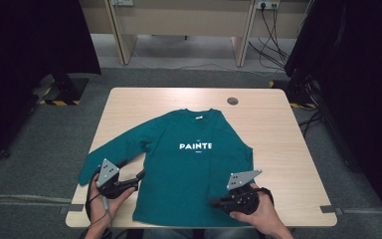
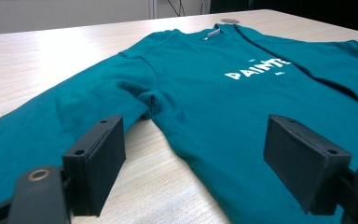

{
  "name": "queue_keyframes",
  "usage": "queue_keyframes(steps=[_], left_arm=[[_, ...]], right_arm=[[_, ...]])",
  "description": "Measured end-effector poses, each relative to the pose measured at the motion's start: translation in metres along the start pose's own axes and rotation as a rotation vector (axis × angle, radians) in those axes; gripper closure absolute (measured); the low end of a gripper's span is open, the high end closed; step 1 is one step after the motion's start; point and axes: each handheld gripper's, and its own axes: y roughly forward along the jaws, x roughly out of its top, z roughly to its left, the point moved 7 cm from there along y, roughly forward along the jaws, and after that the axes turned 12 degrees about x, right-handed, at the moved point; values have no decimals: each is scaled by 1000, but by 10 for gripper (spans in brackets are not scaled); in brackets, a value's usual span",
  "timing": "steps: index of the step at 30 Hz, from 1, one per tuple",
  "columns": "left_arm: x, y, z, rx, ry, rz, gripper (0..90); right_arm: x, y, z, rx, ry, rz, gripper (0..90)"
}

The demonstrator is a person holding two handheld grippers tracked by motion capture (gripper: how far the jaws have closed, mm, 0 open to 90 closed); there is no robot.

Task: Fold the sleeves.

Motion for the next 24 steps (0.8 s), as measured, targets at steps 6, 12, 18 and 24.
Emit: queue_keyframes(steps=[6,12,18,24], left_arm=[[0,0,0,0,0,0,201],[0,0,0,0,1,-1,201],[0,0,0,0,2,-2,201],[0,0,0,-1,2,-2,202]], right_arm=[[-6,7,4,30,-8,46,874],[-10,10,7,60,-14,73,829],[-8,3,10,70,-19,46,781],[-7,-35,-21,-111,74,-57,750]])
